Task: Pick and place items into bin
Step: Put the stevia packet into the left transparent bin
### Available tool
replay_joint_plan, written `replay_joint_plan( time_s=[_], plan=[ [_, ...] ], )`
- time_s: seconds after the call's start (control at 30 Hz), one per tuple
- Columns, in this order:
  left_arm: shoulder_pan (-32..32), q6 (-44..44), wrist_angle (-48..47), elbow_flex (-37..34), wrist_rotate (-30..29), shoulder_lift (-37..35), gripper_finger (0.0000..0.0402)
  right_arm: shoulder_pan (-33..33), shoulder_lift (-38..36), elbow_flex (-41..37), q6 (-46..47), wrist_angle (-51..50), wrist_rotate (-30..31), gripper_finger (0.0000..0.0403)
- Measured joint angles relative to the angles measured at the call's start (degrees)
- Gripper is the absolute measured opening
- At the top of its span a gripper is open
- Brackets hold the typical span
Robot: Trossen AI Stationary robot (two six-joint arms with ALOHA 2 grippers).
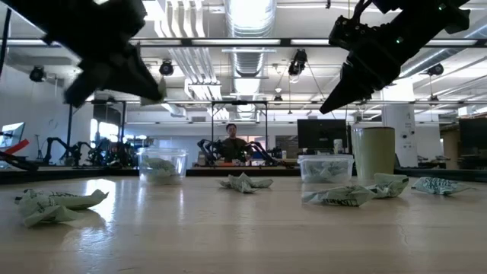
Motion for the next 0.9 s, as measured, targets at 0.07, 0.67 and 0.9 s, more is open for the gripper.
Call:
replay_joint_plan(
  time_s=[0.07, 0.67, 0.9],
  plan=[
    [3.12, 0.04, -0.33, -0.09, -0.02, -0.59, 0.0013, 0.0, 0.0, -0.12, 0.0, 0.08, 0.0, 0.0066],
    [20.2, 2.49, -0.79, -0.18, 15.1, 0.13, 0.0013, -0.01, 0.0, -0.84, -0.02, 0.06, 0.0, 0.0059],
    [20.2, 3.96, -0.76, -0.41, 15.11, 0.13, 0.002, -0.02, -0.02, -0.84, 0.13, 0.06, 0.0, 0.0059]
  ],
)
